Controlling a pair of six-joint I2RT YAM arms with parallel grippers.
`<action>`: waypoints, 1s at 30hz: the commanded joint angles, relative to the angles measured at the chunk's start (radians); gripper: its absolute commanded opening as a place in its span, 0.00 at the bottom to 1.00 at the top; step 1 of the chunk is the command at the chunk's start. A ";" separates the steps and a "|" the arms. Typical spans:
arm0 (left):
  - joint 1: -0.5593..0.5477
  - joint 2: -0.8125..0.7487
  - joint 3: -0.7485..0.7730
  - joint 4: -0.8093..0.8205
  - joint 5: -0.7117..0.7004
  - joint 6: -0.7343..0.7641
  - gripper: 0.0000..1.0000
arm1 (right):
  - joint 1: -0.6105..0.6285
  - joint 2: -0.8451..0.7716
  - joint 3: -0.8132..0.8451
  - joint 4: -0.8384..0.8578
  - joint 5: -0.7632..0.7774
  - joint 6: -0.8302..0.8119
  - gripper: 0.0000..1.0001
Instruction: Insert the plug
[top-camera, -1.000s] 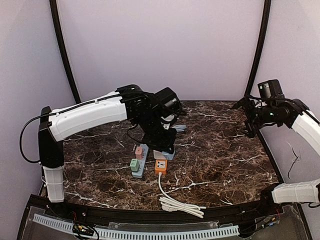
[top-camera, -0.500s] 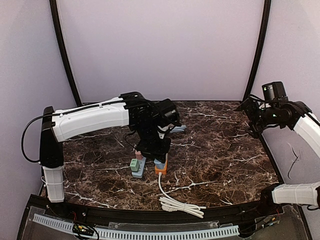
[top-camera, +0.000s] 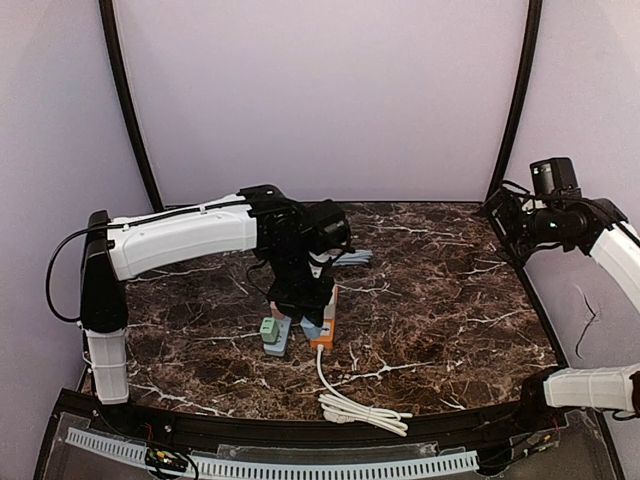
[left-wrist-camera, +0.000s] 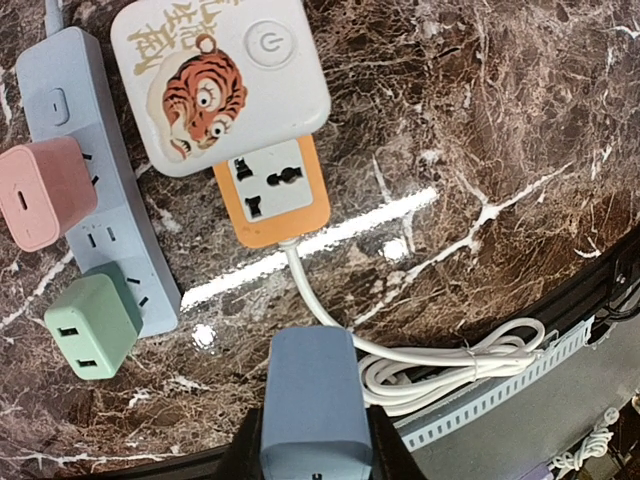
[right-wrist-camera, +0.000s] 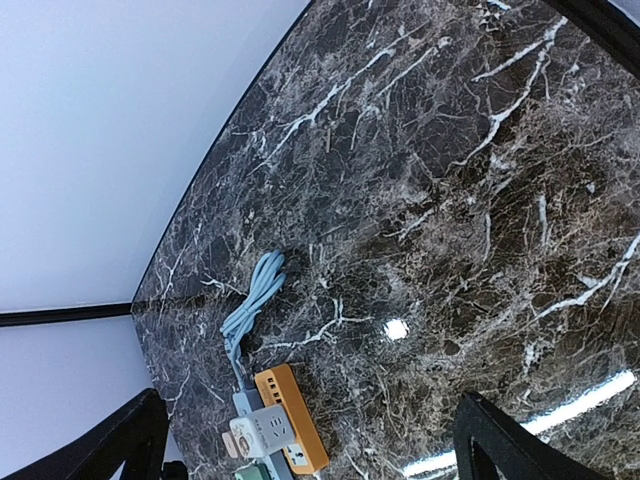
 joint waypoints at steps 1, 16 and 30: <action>0.027 -0.042 -0.025 -0.004 0.022 0.024 0.01 | -0.010 -0.019 0.028 0.021 -0.001 -0.034 0.98; 0.070 0.028 -0.052 0.072 0.031 0.007 0.01 | -0.030 0.009 0.034 0.026 -0.033 -0.049 0.99; 0.089 0.088 -0.026 0.064 0.016 -0.018 0.01 | -0.039 0.016 0.032 0.027 -0.038 -0.060 0.98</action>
